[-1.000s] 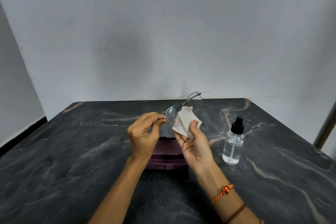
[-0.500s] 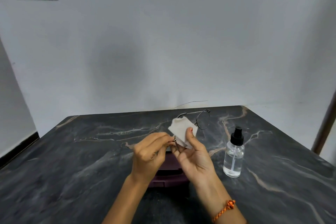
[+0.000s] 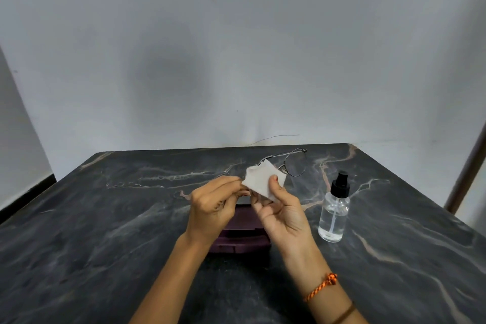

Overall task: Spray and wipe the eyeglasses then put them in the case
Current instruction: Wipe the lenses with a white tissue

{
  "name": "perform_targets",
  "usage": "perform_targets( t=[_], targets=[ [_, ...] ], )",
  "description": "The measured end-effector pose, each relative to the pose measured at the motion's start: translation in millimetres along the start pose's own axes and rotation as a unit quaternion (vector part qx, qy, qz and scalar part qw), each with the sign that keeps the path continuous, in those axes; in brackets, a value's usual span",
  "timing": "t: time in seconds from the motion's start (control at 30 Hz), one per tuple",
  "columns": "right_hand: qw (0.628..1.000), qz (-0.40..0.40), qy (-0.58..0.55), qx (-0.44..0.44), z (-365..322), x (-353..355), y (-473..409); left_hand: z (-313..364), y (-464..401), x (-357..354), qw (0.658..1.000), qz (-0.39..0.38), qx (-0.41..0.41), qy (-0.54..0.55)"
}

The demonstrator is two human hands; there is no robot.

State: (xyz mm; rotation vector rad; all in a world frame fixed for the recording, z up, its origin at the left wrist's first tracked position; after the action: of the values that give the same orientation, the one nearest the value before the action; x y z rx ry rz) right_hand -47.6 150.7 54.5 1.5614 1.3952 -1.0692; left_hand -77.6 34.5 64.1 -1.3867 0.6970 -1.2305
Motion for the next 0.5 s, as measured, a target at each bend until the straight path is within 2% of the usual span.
perform_targets(
  t=[0.1, 0.2, 0.3, 0.37, 0.5],
  targets=[
    [0.997, -0.031, 0.073, 0.011, 1, -2, -1, -1, -3, 3, 1.000, 0.014, -0.004, 0.011],
    [0.972, -0.039, 0.231, 0.018, -10, -1, 0, 0, -3, 4, 1.000, 0.021, -0.004, -0.009],
    [0.952, -0.033, 0.303, -0.003, -24, 2, 2, 2, -6, 5, 1.000, 0.026, -0.003, -0.013],
    [0.961, -0.024, 0.275, -0.022, -27, 2, 4, 5, -8, 6, 1.000, 0.024, -0.007, -0.004],
    [0.995, 0.013, 0.086, -0.043, -13, 1, 5, 6, -5, 3, 1.000, 0.009, -0.004, 0.011]
  ],
)
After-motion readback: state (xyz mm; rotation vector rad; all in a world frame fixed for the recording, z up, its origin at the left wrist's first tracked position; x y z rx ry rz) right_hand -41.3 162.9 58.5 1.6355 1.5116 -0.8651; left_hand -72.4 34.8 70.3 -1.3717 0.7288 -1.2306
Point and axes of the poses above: each hand's wrist, its own y-axis away from the middle knuckle, its own x-axis out of the back of the hand, z = x × y, the point moved 2 cm from there along -y, towards the middle knuckle, and after that the axes turned 1 degree about -x, right-handed, at the moved point
